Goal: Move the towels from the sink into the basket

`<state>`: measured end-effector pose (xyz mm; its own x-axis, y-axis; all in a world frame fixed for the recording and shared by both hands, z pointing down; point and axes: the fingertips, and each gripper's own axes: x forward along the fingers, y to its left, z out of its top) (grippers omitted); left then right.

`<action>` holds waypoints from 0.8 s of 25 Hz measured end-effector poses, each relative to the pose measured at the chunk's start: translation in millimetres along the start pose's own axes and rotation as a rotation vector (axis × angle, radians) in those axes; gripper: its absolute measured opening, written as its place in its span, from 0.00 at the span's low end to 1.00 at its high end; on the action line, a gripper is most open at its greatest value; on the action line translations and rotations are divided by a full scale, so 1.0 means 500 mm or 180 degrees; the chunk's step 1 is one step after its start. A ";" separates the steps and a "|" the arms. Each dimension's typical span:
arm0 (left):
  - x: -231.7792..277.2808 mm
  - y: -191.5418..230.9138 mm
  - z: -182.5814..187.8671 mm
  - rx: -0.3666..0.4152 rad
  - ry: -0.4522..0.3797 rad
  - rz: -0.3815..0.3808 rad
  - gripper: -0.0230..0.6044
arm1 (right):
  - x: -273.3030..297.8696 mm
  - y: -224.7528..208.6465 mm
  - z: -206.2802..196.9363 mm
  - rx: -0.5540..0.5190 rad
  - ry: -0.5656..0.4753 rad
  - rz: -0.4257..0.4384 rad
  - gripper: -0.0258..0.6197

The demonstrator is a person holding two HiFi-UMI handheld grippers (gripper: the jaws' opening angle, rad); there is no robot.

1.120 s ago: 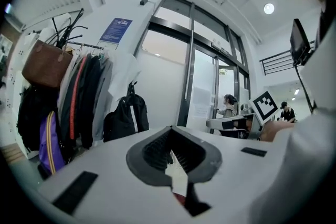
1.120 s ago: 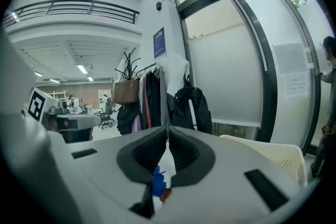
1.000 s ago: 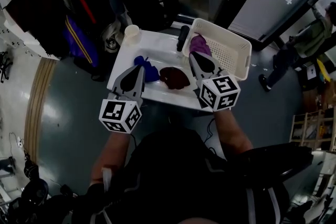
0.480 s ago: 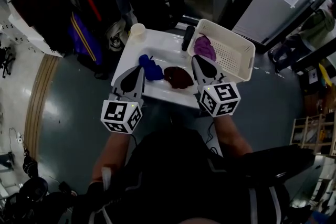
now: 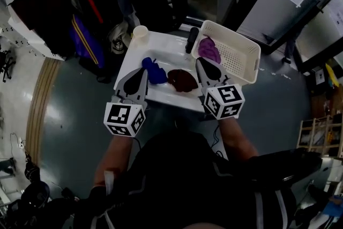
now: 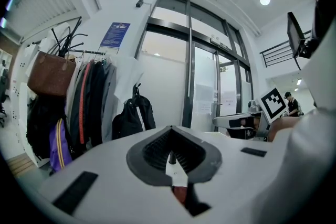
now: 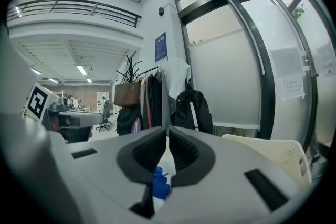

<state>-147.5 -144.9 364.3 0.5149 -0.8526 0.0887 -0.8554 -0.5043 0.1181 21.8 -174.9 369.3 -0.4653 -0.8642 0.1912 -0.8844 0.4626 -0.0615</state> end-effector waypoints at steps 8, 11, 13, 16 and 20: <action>0.026 0.010 -0.039 -0.0206 0.0086 0.0062 0.04 | 0.030 -0.012 -0.063 -0.0092 0.0304 0.0115 0.09; 0.045 0.018 -0.083 -0.0250 0.0226 0.0097 0.04 | 0.061 -0.017 -0.135 -0.0154 0.0580 0.0194 0.19; 0.057 0.023 -0.115 -0.0269 0.0339 0.0127 0.04 | 0.080 -0.020 -0.188 -0.0170 0.0769 0.0243 0.20; 0.074 0.030 -0.157 -0.0306 0.0475 0.0192 0.04 | 0.103 -0.016 -0.265 -0.0207 0.1041 0.0398 0.26; 0.101 0.047 -0.221 -0.0435 0.0666 0.0281 0.04 | 0.138 -0.015 -0.369 -0.0278 0.1388 0.0584 0.32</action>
<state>-135.5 -184.8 481.0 0.4513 -0.8385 0.3054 -0.8893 -0.3941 0.2321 3.1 -201.4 563.8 -0.5387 -0.6118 0.5792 -0.7742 0.6307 -0.0537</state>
